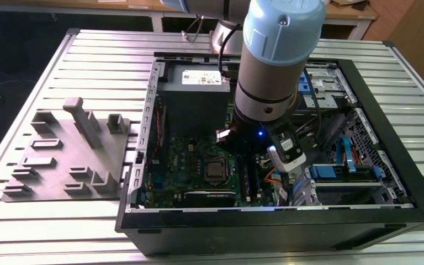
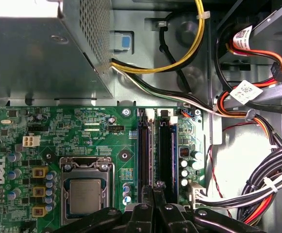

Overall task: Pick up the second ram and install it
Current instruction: 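Insert the second ram into the second slot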

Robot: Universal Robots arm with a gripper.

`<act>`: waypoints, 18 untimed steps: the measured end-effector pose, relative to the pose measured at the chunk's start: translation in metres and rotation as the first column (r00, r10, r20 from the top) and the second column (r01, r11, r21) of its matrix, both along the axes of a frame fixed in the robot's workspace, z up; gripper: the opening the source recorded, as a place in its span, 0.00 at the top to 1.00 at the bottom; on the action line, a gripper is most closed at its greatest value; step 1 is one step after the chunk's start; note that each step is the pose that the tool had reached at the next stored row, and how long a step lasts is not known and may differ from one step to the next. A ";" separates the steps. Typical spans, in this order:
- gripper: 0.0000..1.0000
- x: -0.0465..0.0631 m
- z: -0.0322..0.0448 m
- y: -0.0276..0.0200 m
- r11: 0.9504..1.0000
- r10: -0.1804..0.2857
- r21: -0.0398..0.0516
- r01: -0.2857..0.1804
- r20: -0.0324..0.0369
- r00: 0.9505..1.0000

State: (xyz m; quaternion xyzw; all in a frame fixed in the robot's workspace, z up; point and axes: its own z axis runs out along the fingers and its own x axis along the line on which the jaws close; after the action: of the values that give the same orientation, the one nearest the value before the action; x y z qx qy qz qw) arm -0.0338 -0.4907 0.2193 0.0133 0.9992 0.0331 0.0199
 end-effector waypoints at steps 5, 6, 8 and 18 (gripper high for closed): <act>0.91 0.000 0.0000 0.0000 1.000 0.000 0.000 0.000 0.000 1.000; 0.91 0.000 -0.0005 0.0000 1.000 0.000 0.001 0.000 0.000 1.000; 0.91 0.000 -0.0017 0.0000 1.000 0.000 0.001 0.000 0.000 1.000; 0.91 0.000 -0.0049 0.0000 1.000 0.000 0.003 0.000 0.000 1.000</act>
State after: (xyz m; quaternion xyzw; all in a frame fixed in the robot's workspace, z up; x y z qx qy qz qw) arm -0.0338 -0.4908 0.2144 0.0134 0.9991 0.0347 0.0198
